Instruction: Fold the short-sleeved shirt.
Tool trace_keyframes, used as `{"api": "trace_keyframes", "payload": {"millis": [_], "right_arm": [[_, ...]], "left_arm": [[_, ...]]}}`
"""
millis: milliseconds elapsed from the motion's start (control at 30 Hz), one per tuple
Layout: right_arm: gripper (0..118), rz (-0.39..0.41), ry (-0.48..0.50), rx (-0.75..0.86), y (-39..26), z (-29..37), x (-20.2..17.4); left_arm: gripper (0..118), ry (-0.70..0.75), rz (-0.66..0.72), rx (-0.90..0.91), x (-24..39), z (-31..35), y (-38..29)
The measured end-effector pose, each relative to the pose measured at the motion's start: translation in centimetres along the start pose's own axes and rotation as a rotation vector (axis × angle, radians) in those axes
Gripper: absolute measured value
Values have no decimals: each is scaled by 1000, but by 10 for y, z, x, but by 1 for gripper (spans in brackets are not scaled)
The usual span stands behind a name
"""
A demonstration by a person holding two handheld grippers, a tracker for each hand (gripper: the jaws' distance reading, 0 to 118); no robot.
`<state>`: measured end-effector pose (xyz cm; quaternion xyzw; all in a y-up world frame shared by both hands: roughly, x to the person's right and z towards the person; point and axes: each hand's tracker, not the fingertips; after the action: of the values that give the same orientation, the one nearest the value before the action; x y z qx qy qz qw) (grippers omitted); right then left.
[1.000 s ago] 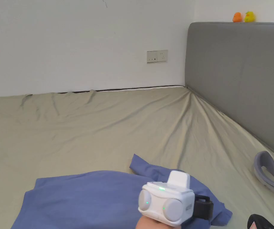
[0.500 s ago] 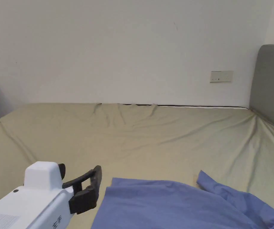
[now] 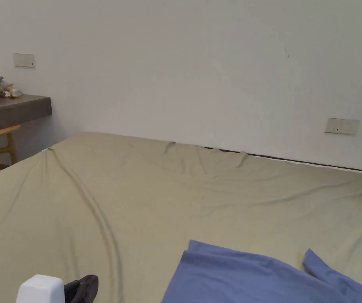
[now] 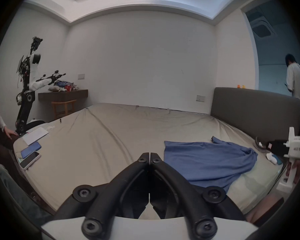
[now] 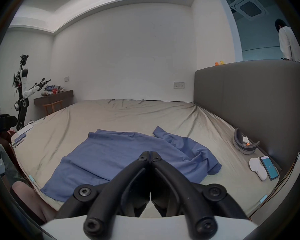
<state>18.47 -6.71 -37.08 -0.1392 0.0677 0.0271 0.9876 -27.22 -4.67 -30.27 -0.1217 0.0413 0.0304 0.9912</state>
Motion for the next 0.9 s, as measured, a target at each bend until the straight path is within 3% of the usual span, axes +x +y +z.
{"api": "trace_keyframes", "payload": {"millis": [100,333,467,633,767,833,867,900], "right_arm": [[0,0,24,7,2,2,-2],[0,-7,58,-40,-2,-3,3],[0,-66,78,-55,-2,-6,9],[0,-61,103,-72,-4,-13,5],[0,-57,120,-89,-7,-17,6],[0,-59,108,-95,-9,-19,10],[0,-61,105,-100,-10,-20,12],[0,-63,104,-106,-11,-20,15]], "left_arm": [[0,-84,23,-40,3,-1,-1],[0,-128,-20,-114,24,-28,0],[0,-167,-50,-158,40,-68,10],[0,-234,0,-209,58,-163,31],[0,-228,-29,-293,74,-272,44],[2,-190,35,-314,78,-324,45],[23,-181,43,-339,79,-350,46],[71,-179,63,-394,80,-378,47]]}}
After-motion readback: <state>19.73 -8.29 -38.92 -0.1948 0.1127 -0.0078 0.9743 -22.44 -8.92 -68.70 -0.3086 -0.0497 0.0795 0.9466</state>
